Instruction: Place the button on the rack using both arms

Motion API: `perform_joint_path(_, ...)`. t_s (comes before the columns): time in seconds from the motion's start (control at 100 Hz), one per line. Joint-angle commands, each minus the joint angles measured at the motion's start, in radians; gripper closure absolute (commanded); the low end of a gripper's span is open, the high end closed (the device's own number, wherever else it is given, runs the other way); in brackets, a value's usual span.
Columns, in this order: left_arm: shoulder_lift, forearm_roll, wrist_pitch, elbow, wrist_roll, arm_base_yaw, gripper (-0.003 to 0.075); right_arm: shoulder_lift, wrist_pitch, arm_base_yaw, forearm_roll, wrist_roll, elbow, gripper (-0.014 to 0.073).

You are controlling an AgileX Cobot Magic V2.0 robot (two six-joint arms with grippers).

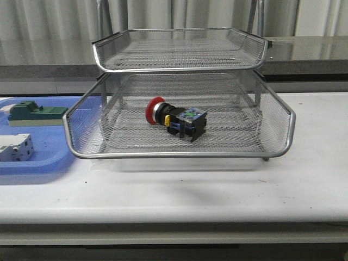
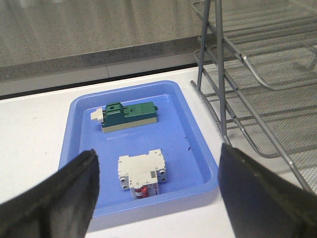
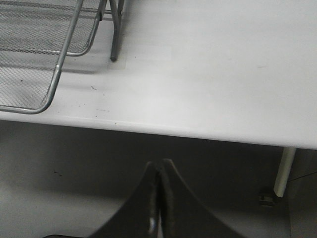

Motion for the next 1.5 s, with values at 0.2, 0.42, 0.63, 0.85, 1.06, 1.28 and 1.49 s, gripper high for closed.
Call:
perform_joint_path(0.2,-0.171,-0.114,-0.252,0.119,-0.008,0.001,0.0227,0.002,-0.056,0.001,-0.017,-0.002,-0.035,0.0662)
perform_joint_path(0.42,-0.179,-0.114,-0.264,0.127,-0.008,0.001,0.0227,0.002,-0.056,0.001,-0.017,-0.002,-0.035,0.0662)
perform_joint_path(0.63,-0.179,-0.114,-0.264,0.127,-0.008,0.001,0.0228,0.002,-0.056,0.001,-0.017,-0.002,-0.035,0.0662)
perform_joint_path(0.85,-0.179,-0.114,-0.264,0.127,-0.008,0.001,0.0365,0.002,-0.056,0.001,-0.017,-0.002,-0.035,0.0662)
perform_joint_path(1.06,-0.179,-0.114,-0.264,0.127,-0.008,0.001,0.0675,0.002,-0.056,0.001,-0.017,-0.002,-0.035,0.0662)
perform_joint_path(1.28,-0.179,-0.114,-0.264,0.127,-0.008,0.001,0.0741,0.002,-0.059,0.001,-0.017,-0.002,-0.035,0.0662)
perform_joint_path(1.49,-0.179,-0.114,-0.264,0.127,-0.008,0.001,0.0741,0.012,-0.134,0.001,0.030,-0.007,-0.035,0.0662)
